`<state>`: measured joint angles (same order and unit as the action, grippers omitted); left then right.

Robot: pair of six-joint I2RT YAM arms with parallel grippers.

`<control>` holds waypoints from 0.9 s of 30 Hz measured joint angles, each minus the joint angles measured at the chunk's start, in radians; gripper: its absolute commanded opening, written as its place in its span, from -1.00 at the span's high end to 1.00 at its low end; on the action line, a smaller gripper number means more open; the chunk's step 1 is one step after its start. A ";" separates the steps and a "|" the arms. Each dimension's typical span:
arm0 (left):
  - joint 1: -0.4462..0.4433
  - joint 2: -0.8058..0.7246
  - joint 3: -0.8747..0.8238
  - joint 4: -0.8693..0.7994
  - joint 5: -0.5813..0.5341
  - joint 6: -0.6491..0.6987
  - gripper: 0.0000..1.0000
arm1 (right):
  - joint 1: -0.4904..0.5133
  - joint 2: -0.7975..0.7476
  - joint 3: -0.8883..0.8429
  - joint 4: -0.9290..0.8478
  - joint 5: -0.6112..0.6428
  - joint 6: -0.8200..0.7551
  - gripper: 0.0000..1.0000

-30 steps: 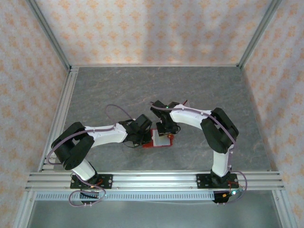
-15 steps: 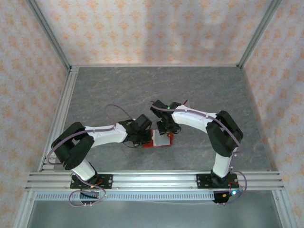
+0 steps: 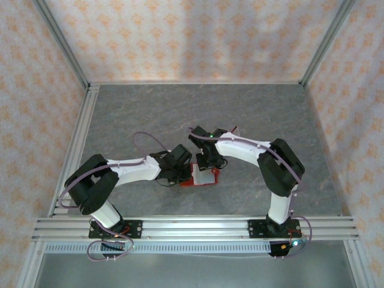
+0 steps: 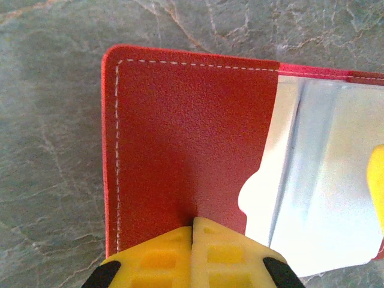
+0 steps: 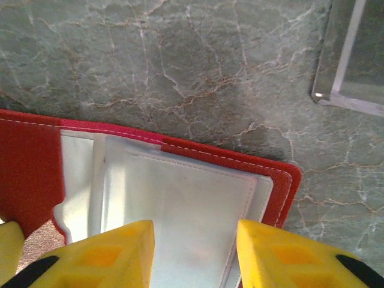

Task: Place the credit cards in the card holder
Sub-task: Flip over the card slot in the card holder.

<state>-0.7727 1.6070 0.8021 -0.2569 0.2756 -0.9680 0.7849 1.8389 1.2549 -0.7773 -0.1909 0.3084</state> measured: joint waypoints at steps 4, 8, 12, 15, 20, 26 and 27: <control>0.000 0.000 0.000 0.000 0.000 0.000 1.00 | 0.000 0.010 0.000 0.002 -0.008 -0.004 0.18; 0.000 0.000 0.000 0.000 0.000 0.000 1.00 | 0.000 0.033 0.000 0.011 -0.007 -0.008 0.18; 0.000 0.000 0.000 0.000 0.000 0.000 1.00 | 0.002 0.043 0.000 0.014 -0.003 -0.012 0.18; 0.000 0.000 0.000 0.000 0.000 0.000 1.00 | 0.008 0.045 0.000 0.015 0.008 -0.012 0.20; 0.000 0.000 0.000 0.000 0.000 0.000 1.00 | 0.017 0.045 -0.005 0.026 0.019 -0.015 0.32; 0.000 0.000 0.000 0.000 0.000 0.000 1.00 | 0.022 0.044 -0.005 0.034 0.019 -0.018 0.48; 0.000 0.000 0.000 0.000 0.000 0.000 1.00 | 0.022 0.043 -0.005 0.034 0.019 -0.018 0.50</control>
<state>-0.7727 1.6070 0.8021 -0.2569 0.2756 -0.9680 0.8070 1.8824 1.2495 -0.7429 -0.1719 0.2901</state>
